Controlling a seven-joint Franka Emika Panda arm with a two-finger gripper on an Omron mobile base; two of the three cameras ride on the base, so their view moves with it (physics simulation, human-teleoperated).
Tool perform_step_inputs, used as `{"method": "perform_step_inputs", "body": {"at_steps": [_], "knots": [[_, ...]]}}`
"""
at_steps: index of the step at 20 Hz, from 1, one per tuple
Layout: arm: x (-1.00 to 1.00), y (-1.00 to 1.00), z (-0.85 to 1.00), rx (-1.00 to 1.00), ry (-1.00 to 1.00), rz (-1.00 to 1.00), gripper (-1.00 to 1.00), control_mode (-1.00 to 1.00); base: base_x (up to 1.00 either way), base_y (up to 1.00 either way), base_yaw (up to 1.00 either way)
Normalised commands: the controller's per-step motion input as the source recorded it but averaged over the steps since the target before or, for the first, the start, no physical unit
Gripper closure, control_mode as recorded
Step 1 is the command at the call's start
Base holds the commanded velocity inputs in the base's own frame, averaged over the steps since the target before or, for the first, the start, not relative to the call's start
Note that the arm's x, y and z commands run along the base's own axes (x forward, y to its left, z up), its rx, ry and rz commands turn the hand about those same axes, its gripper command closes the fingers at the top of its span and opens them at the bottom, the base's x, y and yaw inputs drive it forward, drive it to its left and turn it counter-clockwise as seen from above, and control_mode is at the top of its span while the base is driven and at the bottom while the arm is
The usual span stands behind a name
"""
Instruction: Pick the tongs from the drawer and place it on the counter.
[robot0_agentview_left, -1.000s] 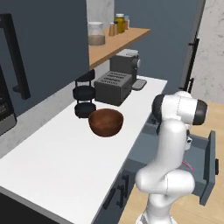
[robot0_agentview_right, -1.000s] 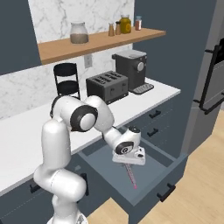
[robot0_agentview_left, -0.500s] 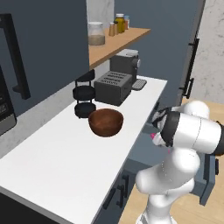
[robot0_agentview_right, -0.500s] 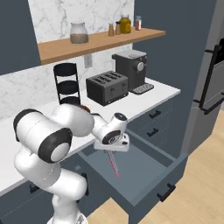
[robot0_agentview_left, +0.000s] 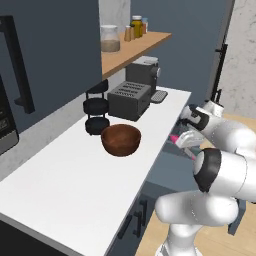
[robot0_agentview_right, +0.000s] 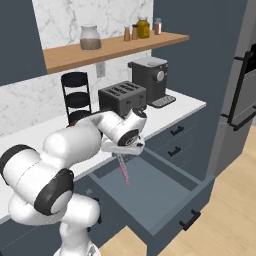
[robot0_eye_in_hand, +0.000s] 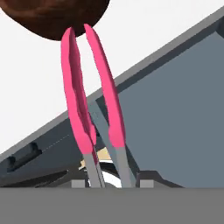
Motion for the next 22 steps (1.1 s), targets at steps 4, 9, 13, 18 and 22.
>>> {"method": "perform_step_inputs", "body": {"at_steps": [4,9,13,18,22], "knots": [[0.06,1.0,1.0,0.03,0.03,0.18,1.0,-1.0,0.0,0.0,0.0],[0.14,1.0,0.37,0.02,0.03,0.34,1.0,-1.0,0.0,0.0,0.0],[-0.49,1.0,-0.06,0.0,-0.2,0.33,1.0,-1.0,0.0,0.0,0.0],[-0.57,1.0,-0.16,0.04,-0.38,0.03,1.0,-1.0,0.0,0.0,0.0],[-0.51,0.98,-0.62,0.14,-0.18,-0.25,1.0,-1.0,0.0,0.0,0.0]]}}
